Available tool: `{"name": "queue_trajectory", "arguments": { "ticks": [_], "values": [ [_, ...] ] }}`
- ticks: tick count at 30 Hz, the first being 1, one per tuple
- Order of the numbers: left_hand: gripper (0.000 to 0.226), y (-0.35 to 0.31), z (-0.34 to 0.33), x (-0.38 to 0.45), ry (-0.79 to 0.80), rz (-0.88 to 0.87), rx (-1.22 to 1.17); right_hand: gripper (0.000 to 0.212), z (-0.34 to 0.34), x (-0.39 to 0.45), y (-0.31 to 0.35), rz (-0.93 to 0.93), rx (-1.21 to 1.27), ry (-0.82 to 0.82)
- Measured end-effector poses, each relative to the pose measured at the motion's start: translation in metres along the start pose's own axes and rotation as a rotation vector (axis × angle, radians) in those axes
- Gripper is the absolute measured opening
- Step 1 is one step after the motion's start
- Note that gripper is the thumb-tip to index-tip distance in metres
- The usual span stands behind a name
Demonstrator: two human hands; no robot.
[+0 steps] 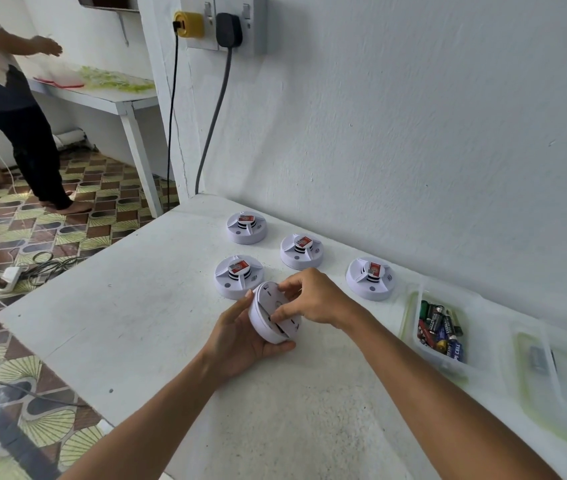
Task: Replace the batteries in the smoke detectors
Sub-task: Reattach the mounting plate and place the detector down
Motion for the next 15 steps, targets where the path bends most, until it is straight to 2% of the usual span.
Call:
{"name": "queue_trajectory", "arguments": {
  "ticks": [2,6,10,15],
  "values": [
    [0.066,0.0008,-0.0003,0.0002,0.016,0.008,0.005,0.048,-0.0002,0.0012,-0.0004,-0.012,-0.007,0.006],
    [0.050,0.0020,-0.0002,0.0008,-0.003,0.024,-0.015,0.039,-0.0019,0.0033,-0.0051,-0.028,-0.044,0.009],
    [0.067,0.0006,-0.0035,0.0003,0.032,0.014,-0.005,0.035,-0.0025,0.0032,-0.0074,-0.025,-0.059,-0.011],
    [0.070,0.0024,-0.0012,0.0028,0.037,0.020,-0.018,0.042,-0.0034,0.0034,-0.0070,-0.029,-0.061,-0.015]
  ]
}}
Point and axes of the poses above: each hand's wrist, its own x-axis towards the middle knuckle, its own z-axis out of the back of the hand, y = z × x, the point moved 8 cm from there along x, towards the middle knuckle, and after that the axes turned 11 degrees about -y, right-handed, at the moved point
